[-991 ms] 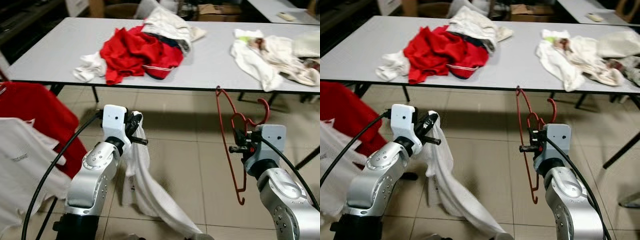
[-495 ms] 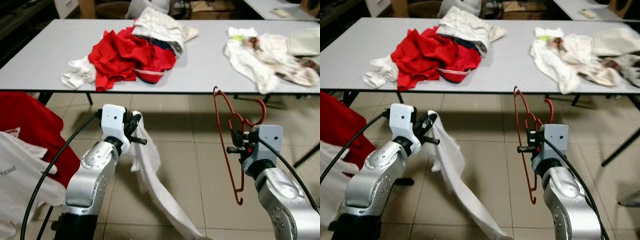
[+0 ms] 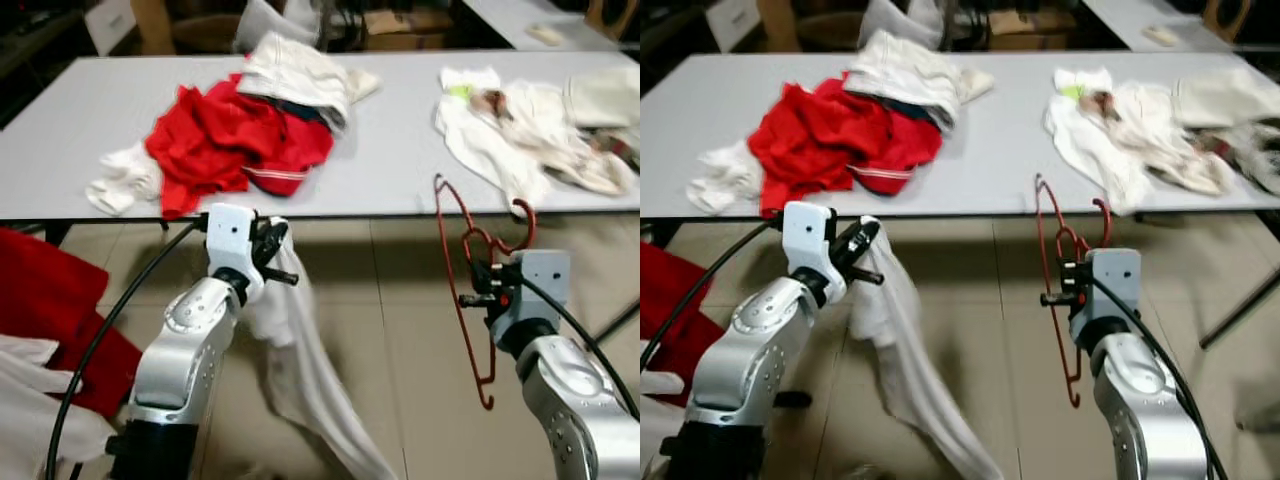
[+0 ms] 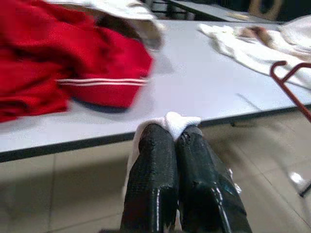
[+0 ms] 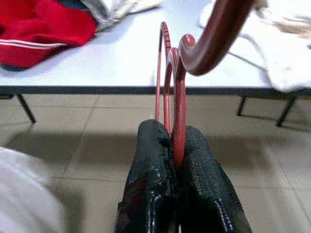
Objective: Hang hanger
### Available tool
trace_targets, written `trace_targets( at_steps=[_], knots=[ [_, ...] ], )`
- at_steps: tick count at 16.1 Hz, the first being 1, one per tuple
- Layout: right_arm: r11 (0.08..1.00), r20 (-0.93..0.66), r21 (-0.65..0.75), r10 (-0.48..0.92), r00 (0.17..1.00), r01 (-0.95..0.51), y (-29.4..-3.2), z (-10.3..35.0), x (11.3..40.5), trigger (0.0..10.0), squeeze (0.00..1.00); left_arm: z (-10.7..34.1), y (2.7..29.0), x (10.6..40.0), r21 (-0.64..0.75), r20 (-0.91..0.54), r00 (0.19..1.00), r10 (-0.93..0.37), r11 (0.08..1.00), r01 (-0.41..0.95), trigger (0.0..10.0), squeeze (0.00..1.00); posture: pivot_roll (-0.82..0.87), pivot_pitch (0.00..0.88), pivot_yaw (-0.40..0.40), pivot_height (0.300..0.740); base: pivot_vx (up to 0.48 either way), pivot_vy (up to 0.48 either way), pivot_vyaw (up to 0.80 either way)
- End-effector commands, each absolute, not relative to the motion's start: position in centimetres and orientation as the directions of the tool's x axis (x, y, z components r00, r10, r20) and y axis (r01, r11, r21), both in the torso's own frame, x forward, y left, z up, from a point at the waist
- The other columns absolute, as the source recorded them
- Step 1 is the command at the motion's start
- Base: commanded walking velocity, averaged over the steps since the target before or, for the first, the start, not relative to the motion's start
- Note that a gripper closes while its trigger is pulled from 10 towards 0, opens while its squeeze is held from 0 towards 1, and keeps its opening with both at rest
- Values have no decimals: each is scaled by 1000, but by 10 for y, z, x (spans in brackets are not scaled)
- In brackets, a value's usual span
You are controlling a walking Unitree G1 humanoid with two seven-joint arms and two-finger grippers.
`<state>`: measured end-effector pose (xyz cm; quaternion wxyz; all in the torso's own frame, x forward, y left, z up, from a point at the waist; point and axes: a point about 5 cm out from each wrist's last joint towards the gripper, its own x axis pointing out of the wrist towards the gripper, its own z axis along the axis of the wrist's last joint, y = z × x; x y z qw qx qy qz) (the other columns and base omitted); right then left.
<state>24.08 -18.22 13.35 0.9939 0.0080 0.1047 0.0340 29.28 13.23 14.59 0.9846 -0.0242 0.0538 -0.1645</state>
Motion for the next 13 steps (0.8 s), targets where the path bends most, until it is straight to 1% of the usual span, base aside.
trace_targets(
  at_steps=[1, 3, 4, 7, 11, 13],
  knots=[
    [996, -186, 16, 85, 979, -84, -180, 138, 241, 10000, 0, 152, 134, 295, -59, -73, 943, -325, 945, 322, 10000, 0, -141, 33, 45, 740, 319, 0, -800],
    [996, -186, 11, 86, 979, -86, -180, 138, 241, 10000, 0, 152, 134, 295, -60, -72, 942, -328, 944, 324, 10000, 0, -141, 33, 45, 740, 319, 0, -800],
    [996, -183, 6, 91, 979, -92, -180, 139, 241, 10000, 0, 153, 133, 295, -59, -70, 941, -330, 943, 326, 10000, 0, -146, 32, 51, 740, 319, 0, -438],
    [992, -166, -15, 118, 979, -122, -182, 144, 243, 10000, 0, 158, 133, 299, -51, -62, 941, -332, 943, 329, 10000, 0, -147, 36, 53, 740, 316, 0, 0],
    [966, -142, -61, 240, 960, -250, -176, 157, 243, 10000, 0, 171, 136, 308, -43, -30, 947, -320, 947, 319, 10000, 0, -145, 34, 44, 740, 308, 0, 0],
    [941, -130, -88, 313, 941, -326, -181, 169, 238, 10000, 0, 182, 139, 321, -16, -12, 950, -311, 950, 311, 10000, 0, -144, 31, 40, 740, 302, 0, 0]
  ],
)
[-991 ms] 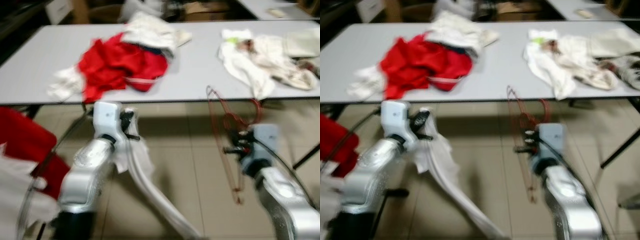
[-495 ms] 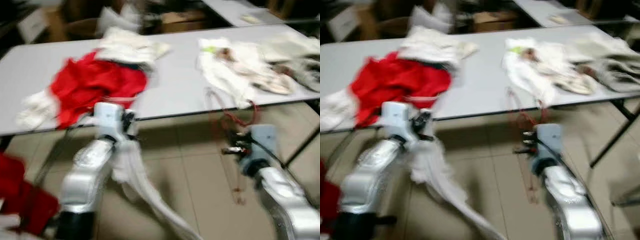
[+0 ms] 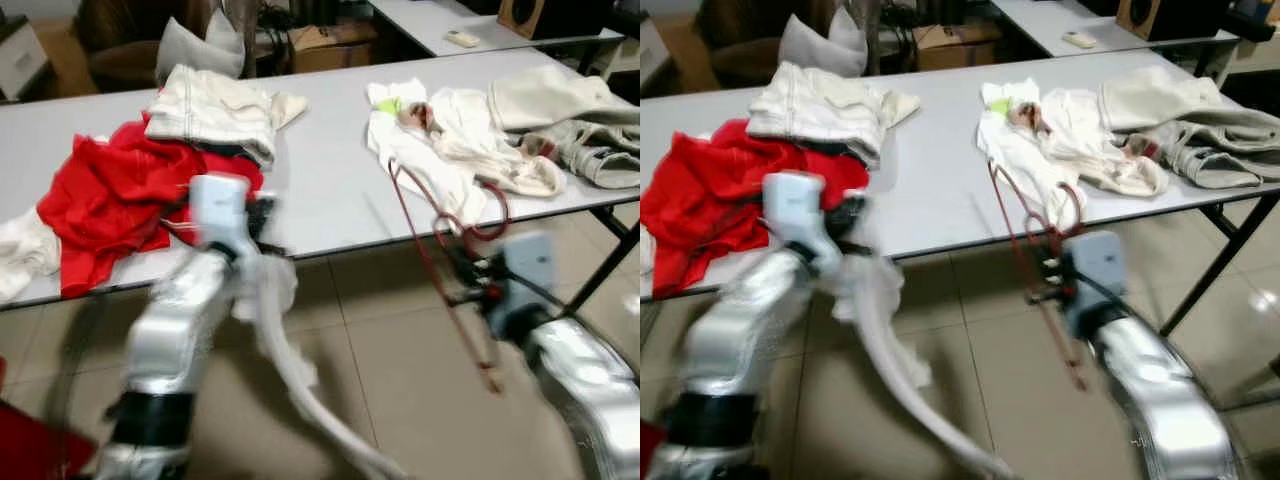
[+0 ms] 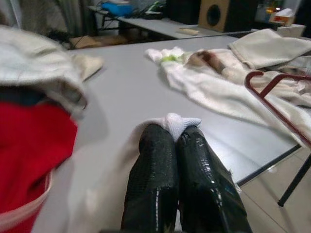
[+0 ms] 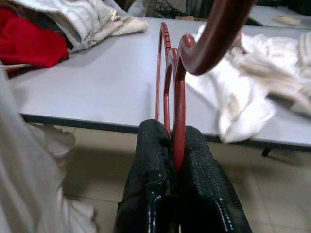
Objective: Hang hanger
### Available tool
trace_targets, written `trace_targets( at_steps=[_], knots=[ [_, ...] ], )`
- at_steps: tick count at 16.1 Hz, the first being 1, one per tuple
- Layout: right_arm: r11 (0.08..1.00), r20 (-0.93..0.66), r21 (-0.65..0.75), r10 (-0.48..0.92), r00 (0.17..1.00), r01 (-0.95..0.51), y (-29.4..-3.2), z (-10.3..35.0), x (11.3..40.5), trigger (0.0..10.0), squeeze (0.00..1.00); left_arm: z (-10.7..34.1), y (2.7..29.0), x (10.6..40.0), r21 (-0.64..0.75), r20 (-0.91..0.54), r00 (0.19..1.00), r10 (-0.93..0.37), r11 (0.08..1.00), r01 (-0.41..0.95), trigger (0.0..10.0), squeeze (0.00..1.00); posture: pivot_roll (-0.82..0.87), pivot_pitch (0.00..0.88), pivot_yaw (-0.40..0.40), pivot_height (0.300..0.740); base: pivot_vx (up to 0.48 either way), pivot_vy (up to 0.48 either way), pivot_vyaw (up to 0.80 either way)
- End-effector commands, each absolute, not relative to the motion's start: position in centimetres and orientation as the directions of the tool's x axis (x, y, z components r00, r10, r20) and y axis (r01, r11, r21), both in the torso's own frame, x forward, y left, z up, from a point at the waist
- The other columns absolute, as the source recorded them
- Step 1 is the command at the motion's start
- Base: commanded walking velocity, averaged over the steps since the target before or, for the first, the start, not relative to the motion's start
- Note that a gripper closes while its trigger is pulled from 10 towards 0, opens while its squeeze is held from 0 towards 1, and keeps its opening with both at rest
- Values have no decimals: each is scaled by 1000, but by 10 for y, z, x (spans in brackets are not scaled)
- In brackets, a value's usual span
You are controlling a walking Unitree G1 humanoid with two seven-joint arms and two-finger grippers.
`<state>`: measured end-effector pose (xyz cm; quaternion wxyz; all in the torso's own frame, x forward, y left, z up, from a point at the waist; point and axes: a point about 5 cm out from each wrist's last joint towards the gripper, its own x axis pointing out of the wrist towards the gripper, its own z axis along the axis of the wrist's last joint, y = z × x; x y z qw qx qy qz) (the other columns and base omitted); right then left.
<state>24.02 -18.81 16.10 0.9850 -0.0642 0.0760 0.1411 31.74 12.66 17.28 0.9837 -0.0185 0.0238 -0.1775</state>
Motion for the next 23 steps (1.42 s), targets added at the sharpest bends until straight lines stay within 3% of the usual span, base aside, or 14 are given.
trace_targets(
  at_steps=[1, 5, 7, 10, 13, 18, 22, 23],
  knots=[
    [922, -135, -106, 357, 924, -372, -182, 173, 234, 10000, 0, 187, 140, 325, -12, -6, 951, -308, 951, 308, 10000, 0, -147, 30, 44, 740, 296, 0, 0],
    [783, -228, -192, 550, 803, -591, -185, 181, 218, 10000, 0, 202, 139, 340, -6, 10, 945, -326, 945, 326, 10000, 0, -156, 30, 52, 740, 302, 0, 0],
    [669, -290, -180, 665, 688, -721, -181, 188, 205, 10000, 0, 219, 143, 354, 13, 37, 950, -309, 951, 308, 10000, 0, -157, 28, 51, 740, 298, 0, 0],
    [599, -336, -174, 710, 619, -782, -184, 192, 197, 10000, 0, 234, 150, 363, 20, 72, 953, -296, 955, 295, 10000, 0, -153, 27, 42, 740, 304, 0, 0],
    [580, -336, -182, 722, 605, -794, -192, 203, 195, 10000, 0, 236, 147, 367, 31, 72, 948, -309, 951, 307, 10000, 0, -155, 27, 43, 740, 319, 0, 0],
    [470, -391, -106, 790, 471, -876, -192, 209, 179, 10000, 0, 245, 122, 367, 5, 111, 896, -430, 902, 432, 10000, 0, -160, 28, 45, 740, 320, 0, 0],
    [476, -410, -137, 771, 487, -869, -190, 205, 186, 10000, 0, 262, 98, 361, -35, 170, 828, -534, 837, 546, 10000, 0, -159, 28, 41, 740, 319, 0, 0],
    [510, -376, -172, 757, 534, -843, -187, 206, 196, 10000, 0, 268, 97, 360, -57, 192, 822, -536, 830, 555, 10000, 0, -159, 28, 41, 740, 319, 0, 0]
  ],
)
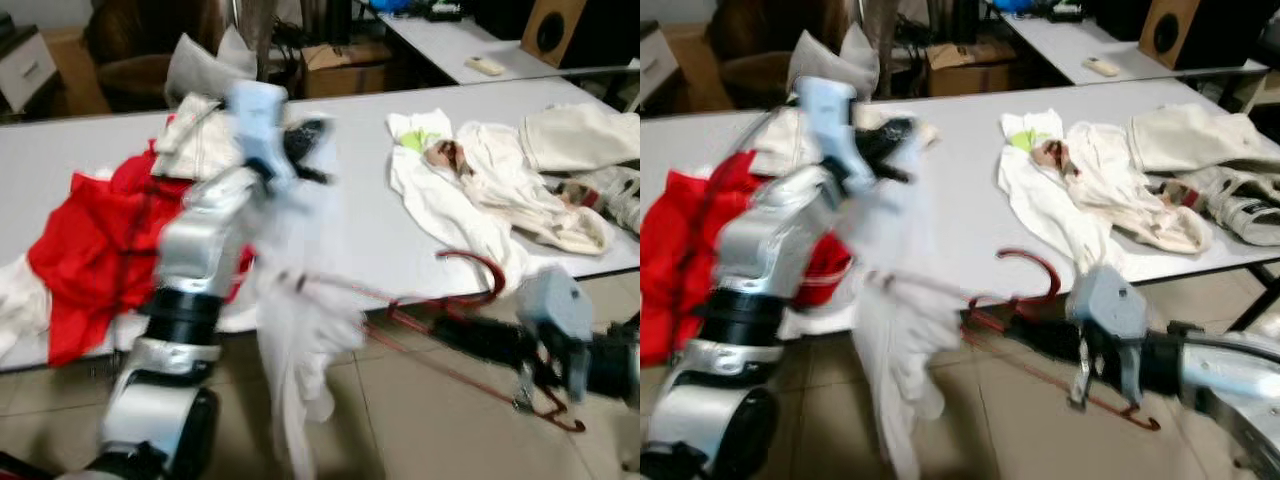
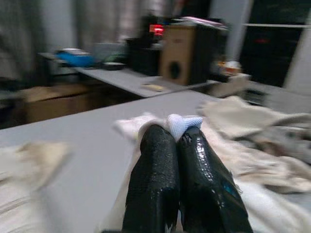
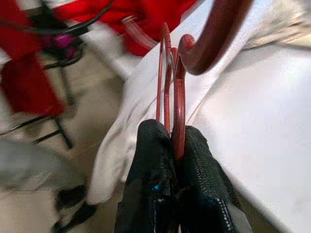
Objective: Hang hanger
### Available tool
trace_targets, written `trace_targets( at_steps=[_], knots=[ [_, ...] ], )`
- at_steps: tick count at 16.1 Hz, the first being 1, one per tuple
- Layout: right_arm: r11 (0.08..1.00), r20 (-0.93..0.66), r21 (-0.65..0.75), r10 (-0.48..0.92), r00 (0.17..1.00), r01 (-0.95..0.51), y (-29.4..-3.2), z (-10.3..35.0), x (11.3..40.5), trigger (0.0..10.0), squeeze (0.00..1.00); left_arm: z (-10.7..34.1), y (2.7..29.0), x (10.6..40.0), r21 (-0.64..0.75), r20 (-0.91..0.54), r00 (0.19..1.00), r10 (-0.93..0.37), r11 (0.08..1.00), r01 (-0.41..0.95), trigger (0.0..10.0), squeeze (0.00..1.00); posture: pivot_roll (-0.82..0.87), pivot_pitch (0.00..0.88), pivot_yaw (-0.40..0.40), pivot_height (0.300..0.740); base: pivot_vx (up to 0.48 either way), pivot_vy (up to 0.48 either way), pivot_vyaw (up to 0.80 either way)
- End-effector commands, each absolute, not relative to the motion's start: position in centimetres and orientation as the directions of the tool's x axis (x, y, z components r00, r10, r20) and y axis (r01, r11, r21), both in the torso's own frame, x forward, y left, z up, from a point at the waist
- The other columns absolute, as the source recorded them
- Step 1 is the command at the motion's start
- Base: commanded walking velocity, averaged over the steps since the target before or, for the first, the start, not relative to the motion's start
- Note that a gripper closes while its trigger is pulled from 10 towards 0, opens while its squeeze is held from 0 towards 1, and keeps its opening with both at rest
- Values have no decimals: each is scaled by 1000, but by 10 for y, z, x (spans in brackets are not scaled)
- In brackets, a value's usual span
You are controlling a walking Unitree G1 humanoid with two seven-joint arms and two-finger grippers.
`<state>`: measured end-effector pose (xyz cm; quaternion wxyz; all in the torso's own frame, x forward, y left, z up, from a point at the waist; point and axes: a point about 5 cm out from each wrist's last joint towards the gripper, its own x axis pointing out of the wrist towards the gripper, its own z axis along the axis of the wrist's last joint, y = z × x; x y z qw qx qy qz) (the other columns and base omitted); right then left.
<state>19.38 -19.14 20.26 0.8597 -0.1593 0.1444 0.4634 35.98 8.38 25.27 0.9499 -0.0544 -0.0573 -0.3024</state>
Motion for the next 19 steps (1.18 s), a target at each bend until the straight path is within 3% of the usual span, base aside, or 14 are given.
trace_targets(
  at_steps=[1, 8, 19],
  knots=[
    [522, -361, -175, 754, 548, -835, -184, 206, 199, 10000, 0, 269, 98, 359, -64, 199, 821, -535, 829, 555, 10000, 0, -159, 28, 41, 740, 319, 0, 0],
    [505, -339, -149, 782, 523, -850, -168, 197, 206, 10000, 0, 266, 109, 352, -50, 177, 845, -504, 853, 519, 10000, 0, -156, 31, 36, 740, 319, 0, 0],
    [491, -352, -142, 786, 508, -859, -168, 192, 206, 10000, 0, 267, 107, 349, -52, 175, 843, -509, 850, 525, 10000, 0, -153, 24, 27, 740, 319, 0, 0]
  ],
)
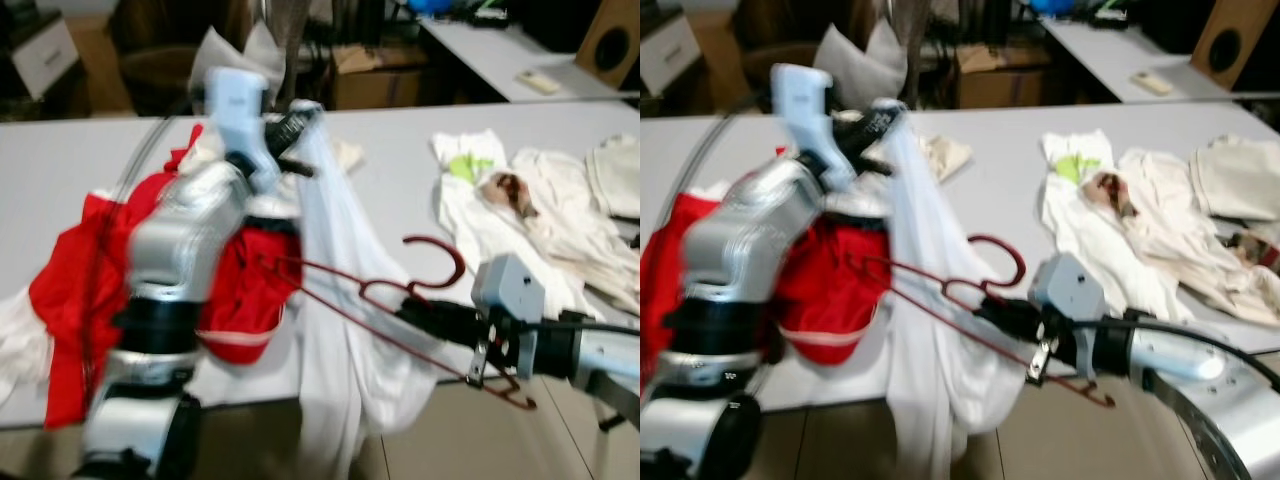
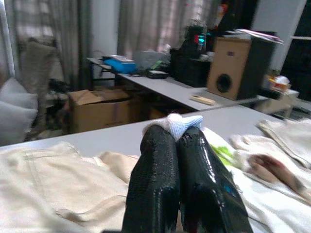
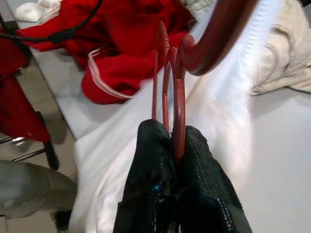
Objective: Hang hanger
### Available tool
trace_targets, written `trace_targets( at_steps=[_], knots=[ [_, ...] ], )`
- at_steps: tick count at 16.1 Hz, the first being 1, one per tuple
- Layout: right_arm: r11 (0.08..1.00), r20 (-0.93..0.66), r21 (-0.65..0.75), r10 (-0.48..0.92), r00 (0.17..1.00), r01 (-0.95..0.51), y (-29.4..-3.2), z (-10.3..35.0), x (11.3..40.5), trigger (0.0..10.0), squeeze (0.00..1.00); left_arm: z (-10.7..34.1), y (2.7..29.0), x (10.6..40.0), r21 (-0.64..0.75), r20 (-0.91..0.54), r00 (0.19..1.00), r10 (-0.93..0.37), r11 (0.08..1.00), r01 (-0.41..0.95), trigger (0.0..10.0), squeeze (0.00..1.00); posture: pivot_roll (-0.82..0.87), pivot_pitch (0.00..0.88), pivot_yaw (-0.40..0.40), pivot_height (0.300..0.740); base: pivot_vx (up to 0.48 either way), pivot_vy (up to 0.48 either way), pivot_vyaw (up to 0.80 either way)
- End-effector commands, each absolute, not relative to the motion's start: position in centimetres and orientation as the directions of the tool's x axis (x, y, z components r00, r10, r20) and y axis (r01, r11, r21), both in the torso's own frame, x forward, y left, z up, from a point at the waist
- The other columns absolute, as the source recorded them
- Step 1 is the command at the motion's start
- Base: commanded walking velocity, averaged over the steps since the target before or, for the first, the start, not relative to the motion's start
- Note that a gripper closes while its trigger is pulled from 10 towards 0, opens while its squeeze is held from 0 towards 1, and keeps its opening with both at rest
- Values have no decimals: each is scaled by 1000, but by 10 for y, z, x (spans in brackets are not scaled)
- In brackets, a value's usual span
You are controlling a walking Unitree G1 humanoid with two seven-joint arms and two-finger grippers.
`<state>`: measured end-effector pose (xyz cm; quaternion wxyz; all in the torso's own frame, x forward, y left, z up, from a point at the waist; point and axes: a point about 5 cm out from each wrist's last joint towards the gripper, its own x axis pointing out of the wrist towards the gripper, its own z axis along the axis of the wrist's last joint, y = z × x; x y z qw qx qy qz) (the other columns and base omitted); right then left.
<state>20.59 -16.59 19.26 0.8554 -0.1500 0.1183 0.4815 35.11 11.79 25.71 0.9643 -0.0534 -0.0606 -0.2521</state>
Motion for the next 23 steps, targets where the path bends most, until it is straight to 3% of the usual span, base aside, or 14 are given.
trace_targets(
  at_steps=[1, 6, 8, 13, 14, 16, 17, 18, 19, 20, 21, 23],
  knots=[
    [491, -351, -142, 787, 508, -859, -168, 192, 206, 10000, 0, 267, 106, 349, -51, 175, 841, -512, 849, 527, 10000, 0, -153, 24, 27, 740, 322, 0, 0],
    [477, -355, -142, 794, 494, -868, -167, 191, 205, 10000, 0, 284, 102, 349, -46, 191, 840, -508, 850, 525, 10000, 0, -152, 15, 31, 740, 62, 0, 0],
    [473, -361, -148, 792, 492, -869, -169, 191, 206, 10000, 0, 311, 91, 342, 19, 247, 781, -574, 808, 589, 10000, 0, -151, 5, 30, 740, 0, 0, 0],
    [460, -401, -204, 766, 503, -864, -177, 186, 222, 10000, 0, 369, 84, 324, 12, 433, 642, -633, 716, 698, 10000, 0, -150, 7, 28, 740, 0, 0, 0],
    [467, -406, -235, 750, 523, -853, -180, 187, 230, 10000, 0, 377, 85, 323, 16, 455, 629, -630, 712, 702, 10000, 0, -150, 6, 28, 740, 0, 0, 0],
    [531, -386, -387, 649, 656, -754, -196, 196, 264, 10000, 0, 403, 88, 315, 17, 537, 566, -626, 679, 734, 10000, 0, -151, 4, 29, 740, 0, 0, 0],
    [581, -300, -490, 588, 751, -650, -204, 212, 285, 10000, 0, 414, 89, 308, 12, 581, 524, -623, 650, 759, 10000, 0, -149, 3, 26, 740, 0, 0, 0],
    [603, -248, -528, 564, 788, -598, -207, 221, 293, 10000, 0, 419, 90, 306, 9, 598, 508, -621, 639, 769, 10000, 0, -149, 3, 26, 740, 0, 0, 0],
    [729, 40, -583, 467, 883, -359, -215, 264, 313, 10000, 0, 424, 91, 302, 4, 627, 483, -611, 623, 782, 10000, 0, -146, 2, 21, 740, 0, 0, 0],
    [835, 276, -513, 382, 882, -201, -221, 302, 320, 10000, 0, 427, 92, 301, 4, 644, 473, -602, 620, 785, 10000, 0, -144, 3, 17, 740, 0, 0, 0],
    [846, 323, -489, 400, 858, -211, -221, 313, 319, 10000, 0, 429, 94, 300, 1, 651, 470, -595, 620, 784, 10000, 0, -146, 3, 14, 740, 0, 0, 0],
    [768, 215, -548, 512, 832, -331, -208, 291, 319, 10000, 0, 430, 96, 300, -7, 651, 475, -592, 621, 784, 10000, 0, -146, 3, 14, 740, 0, 0, 0]
  ],
)
